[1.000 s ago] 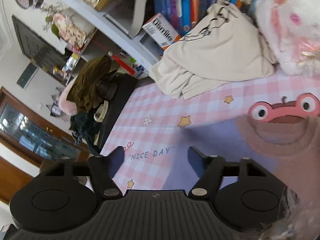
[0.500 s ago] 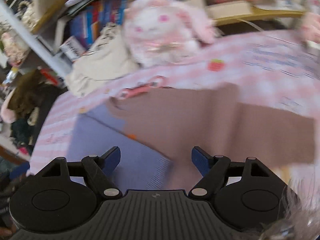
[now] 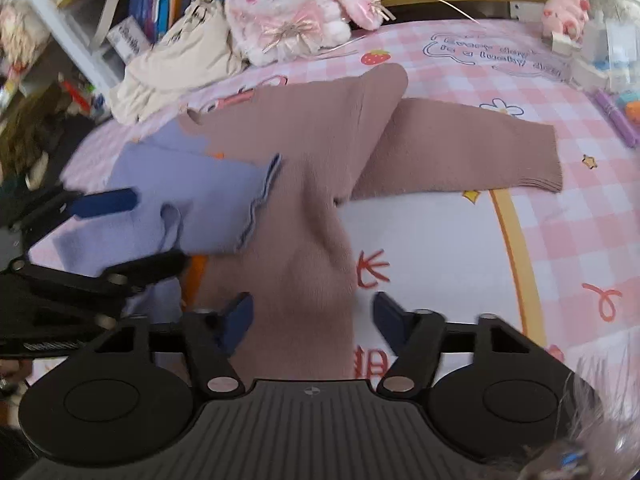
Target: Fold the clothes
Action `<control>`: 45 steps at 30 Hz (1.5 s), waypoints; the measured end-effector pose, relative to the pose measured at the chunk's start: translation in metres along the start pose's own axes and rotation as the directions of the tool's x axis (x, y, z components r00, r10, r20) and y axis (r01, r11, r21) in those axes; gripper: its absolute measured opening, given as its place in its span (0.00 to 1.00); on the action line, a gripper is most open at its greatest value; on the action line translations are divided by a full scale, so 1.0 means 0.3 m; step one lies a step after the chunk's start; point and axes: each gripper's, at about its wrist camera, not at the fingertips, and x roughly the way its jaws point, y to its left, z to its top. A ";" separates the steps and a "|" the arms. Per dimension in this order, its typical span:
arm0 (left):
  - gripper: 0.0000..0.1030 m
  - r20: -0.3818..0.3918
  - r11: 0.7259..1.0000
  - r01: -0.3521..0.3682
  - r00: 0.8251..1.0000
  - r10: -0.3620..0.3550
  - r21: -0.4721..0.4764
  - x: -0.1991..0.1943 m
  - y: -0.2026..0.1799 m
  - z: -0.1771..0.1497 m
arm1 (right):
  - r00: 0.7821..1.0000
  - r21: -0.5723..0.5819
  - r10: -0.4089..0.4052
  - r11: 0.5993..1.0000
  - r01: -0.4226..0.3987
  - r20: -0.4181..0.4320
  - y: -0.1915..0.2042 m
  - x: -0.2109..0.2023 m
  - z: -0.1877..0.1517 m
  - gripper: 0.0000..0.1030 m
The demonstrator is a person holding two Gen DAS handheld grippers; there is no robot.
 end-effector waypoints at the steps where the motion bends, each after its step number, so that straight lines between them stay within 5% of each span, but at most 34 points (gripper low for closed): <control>1: 0.70 -0.006 0.999 0.010 1.000 -0.009 0.047 0.013 -0.032 0.003 | 1.000 -0.020 -0.014 1.000 0.014 -0.005 0.005 0.001 -0.009 0.48; 4: 0.65 0.004 0.987 0.005 1.000 -0.006 0.162 0.036 -0.105 0.008 | 0.999 -0.048 -0.031 0.998 0.030 -0.023 0.001 0.001 -0.026 0.44; 7: 0.33 0.000 0.975 -0.031 0.999 0.032 0.218 0.077 -0.134 0.008 | 0.999 -0.071 -0.034 0.997 0.032 -0.032 0.004 -0.002 -0.036 0.44; 9: 0.31 0.002 0.972 -0.056 0.998 0.057 0.228 0.105 -0.134 0.004 | 0.999 -0.097 -0.039 0.995 0.036 -0.038 0.016 -0.002 -0.039 0.44; 12: 0.09 0.031 0.971 -0.079 0.997 0.074 0.227 0.109 -0.126 0.007 | 0.997 -0.146 -0.060 0.988 0.052 -0.051 0.041 0.001 -0.046 0.46; 16: 0.04 0.097 0.990 -0.138 0.986 0.137 0.009 0.009 0.076 0.013 | 0.994 -0.197 -0.096 0.977 0.085 -0.047 0.068 0.009 -0.055 0.46; 19: 0.04 0.136 0.969 -0.172 0.971 0.197 -0.180 -0.077 0.247 0.017 | 0.992 -0.208 -0.113 0.973 0.101 -0.046 0.081 0.015 -0.055 0.46; 22: 0.04 0.145 0.909 -0.214 0.949 0.280 -0.358 -0.184 0.445 -0.012 | 0.990 -0.221 -0.134 0.968 0.121 -0.045 0.097 0.023 -0.055 0.46; 24: 0.04 0.114 0.841 -0.286 0.920 0.375 -0.458 -0.271 0.619 -0.076 | 0.989 -0.214 -0.142 0.968 0.130 -0.045 0.102 0.026 -0.053 0.46; 29: 0.04 -0.032 0.649 -0.511 0.798 0.601 -0.563 -0.404 0.966 -0.256 | 0.986 -0.197 -0.164 0.969 0.152 -0.045 0.115 0.035 -0.048 0.46; 34: 0.04 -0.167 0.481 -0.623 0.700 0.694 -0.617 -0.490 1.150 -0.430 | 0.983 -0.178 -0.180 0.969 0.170 -0.044 0.130 0.045 -0.038 0.46; 38: 0.04 -0.233 0.418 -0.652 0.675 0.700 -0.633 -0.502 1.212 -0.534 | 0.982 -0.162 -0.184 0.971 0.176 -0.037 0.141 0.060 -0.025 0.46; 45: 0.04 -0.247 0.401 -0.664 0.662 0.708 -0.631 -0.487 1.260 -0.590 | 0.981 -0.134 -0.192 0.973 0.187 -0.025 0.161 0.086 -0.001 0.44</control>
